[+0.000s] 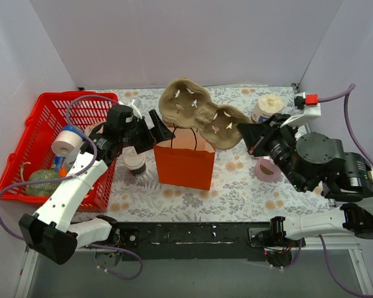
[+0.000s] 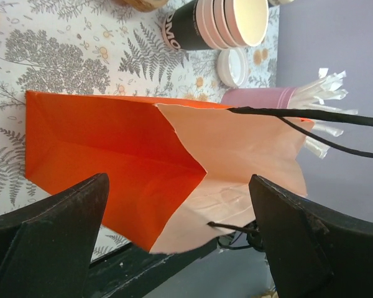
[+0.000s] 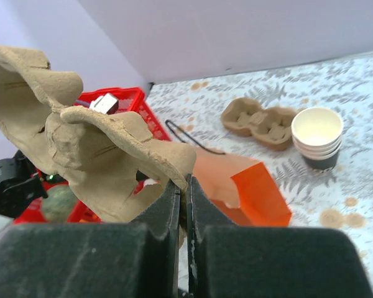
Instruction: Pack the takeout coffee
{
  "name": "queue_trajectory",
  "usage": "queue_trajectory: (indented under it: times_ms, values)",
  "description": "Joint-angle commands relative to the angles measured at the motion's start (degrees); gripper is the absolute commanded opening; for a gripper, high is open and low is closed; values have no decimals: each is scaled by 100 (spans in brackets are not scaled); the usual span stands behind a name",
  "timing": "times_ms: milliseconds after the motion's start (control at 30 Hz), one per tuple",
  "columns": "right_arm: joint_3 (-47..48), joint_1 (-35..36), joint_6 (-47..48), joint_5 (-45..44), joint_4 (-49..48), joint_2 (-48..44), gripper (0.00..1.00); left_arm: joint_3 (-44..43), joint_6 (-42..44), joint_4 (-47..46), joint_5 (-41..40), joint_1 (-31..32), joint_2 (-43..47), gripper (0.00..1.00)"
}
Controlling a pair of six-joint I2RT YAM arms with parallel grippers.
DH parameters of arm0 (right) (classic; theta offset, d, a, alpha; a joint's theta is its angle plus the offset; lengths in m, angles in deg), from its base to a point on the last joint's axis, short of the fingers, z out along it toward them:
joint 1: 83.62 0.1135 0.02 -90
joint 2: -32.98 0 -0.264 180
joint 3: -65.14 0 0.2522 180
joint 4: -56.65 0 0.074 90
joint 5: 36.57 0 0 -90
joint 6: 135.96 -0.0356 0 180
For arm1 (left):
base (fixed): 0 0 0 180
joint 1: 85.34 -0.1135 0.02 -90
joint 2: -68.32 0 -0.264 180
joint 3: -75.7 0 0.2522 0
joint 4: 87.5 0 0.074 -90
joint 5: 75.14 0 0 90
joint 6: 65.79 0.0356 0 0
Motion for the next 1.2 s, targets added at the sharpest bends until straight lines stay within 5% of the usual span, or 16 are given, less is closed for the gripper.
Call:
queue_trajectory:
  times_ms: [0,167,433,767,1167]
  values:
    - [-240,-442,1271,-472,-1376,199,1,-171,122,-3,-403,360,-196,98]
    - [-22,-1829,1282,1195,-1335,655,1,-84,184,217,-1053,501,-108,98]
    - [-144,-2790,851,3272,-1500,1016,1,49,193,498,-1519,510,-38,89]
    - [-215,-3659,630,5679,-1141,1411,1,154,193,639,-1783,510,199,48]
    - [-258,-4276,753,6165,-122,1034,1,110,456,394,-1775,510,340,8]
